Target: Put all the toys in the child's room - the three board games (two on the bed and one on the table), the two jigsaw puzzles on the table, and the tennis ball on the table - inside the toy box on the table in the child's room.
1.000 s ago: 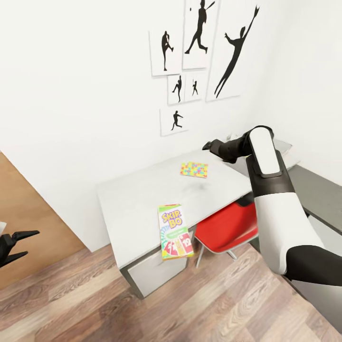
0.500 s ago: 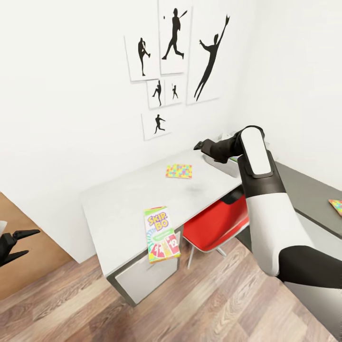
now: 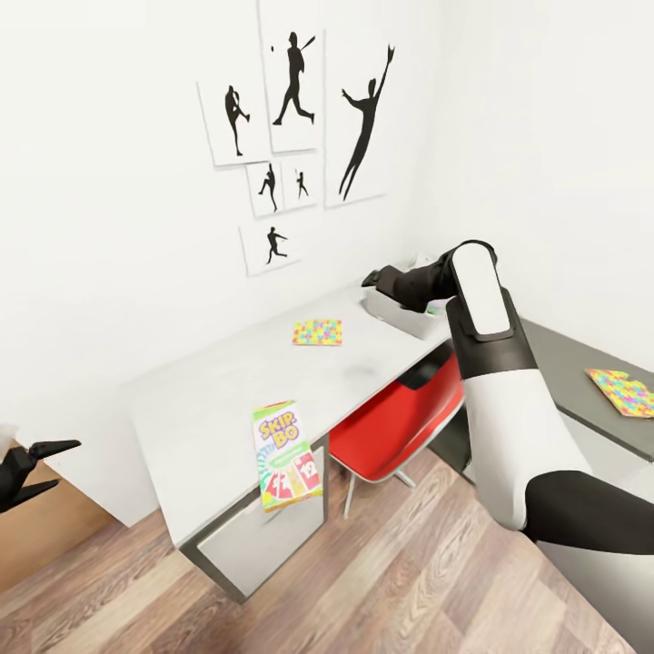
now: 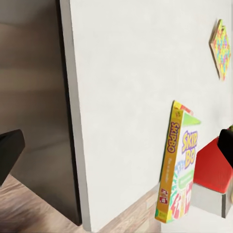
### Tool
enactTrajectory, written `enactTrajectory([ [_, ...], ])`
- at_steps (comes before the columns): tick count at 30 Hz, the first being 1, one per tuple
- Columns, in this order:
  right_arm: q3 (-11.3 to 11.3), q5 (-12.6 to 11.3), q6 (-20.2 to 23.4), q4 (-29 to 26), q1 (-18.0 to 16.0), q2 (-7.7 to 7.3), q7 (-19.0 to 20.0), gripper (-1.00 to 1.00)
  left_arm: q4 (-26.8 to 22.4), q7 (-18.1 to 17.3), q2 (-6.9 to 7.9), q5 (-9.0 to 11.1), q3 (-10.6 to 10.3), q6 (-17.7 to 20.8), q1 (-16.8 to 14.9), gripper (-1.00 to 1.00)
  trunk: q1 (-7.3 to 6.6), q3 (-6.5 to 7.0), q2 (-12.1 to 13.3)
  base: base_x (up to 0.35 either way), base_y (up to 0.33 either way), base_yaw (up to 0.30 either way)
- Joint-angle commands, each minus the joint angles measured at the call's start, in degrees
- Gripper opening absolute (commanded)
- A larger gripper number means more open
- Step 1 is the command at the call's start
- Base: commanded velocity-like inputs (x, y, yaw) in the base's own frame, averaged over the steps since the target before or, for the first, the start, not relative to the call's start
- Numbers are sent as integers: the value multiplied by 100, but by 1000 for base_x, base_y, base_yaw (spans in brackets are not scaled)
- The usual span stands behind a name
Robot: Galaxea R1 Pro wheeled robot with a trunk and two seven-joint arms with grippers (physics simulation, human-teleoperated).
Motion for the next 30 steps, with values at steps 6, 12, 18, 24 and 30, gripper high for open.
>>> enactTrajectory([
  [6,6,-43,10,-2,208,7,-37,100,3,-59,4,-59,35,16,-3,100,2,41,-7,-3,0,-186],
  [12,15,-39,9,-2,261,33,-37,100,15,-59,5,-59,52,13,-3,100,2,90,-7,-176,0,-179],
  [18,16,-27,2,-2,268,126,-35,100,21,-59,10,-59,55,13,-3,100,2,140,-7,-71,0,-170],
  [24,17,-7,0,-2,268,189,-35,100,20,-59,13,-59,69,13,-3,100,2,191,-7,-100,35,-160],
  [30,22,-4,0,-6,273,213,-42,100,20,-59,14,-59,89,18,-3,100,2,241,-7,-192,81,-153],
])
